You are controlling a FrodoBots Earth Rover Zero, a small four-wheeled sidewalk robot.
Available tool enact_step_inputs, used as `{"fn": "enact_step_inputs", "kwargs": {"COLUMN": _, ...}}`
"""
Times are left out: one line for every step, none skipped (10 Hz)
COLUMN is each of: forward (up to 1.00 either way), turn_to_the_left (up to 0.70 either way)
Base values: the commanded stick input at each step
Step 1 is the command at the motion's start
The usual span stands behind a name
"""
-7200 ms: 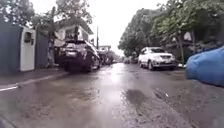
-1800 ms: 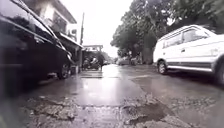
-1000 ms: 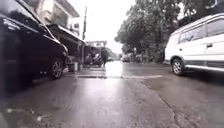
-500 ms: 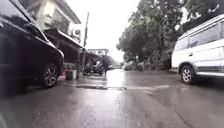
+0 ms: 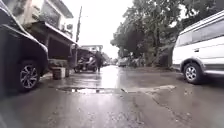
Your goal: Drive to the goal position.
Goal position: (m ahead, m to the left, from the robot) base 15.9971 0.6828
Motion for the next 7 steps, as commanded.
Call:
{"fn": "enact_step_inputs", "kwargs": {"forward": 1.0, "turn_to_the_left": -0.23}}
{"fn": "enact_step_inputs", "kwargs": {"forward": 1.0, "turn_to_the_left": -0.02}}
{"fn": "enact_step_inputs", "kwargs": {"forward": 1.0, "turn_to_the_left": 0.0}}
{"fn": "enact_step_inputs", "kwargs": {"forward": 1.0, "turn_to_the_left": 0.0}}
{"fn": "enact_step_inputs", "kwargs": {"forward": 1.0, "turn_to_the_left": 0.0}}
{"fn": "enact_step_inputs", "kwargs": {"forward": 1.0, "turn_to_the_left": 0.0}}
{"fn": "enact_step_inputs", "kwargs": {"forward": 1.0, "turn_to_the_left": 0.0}}
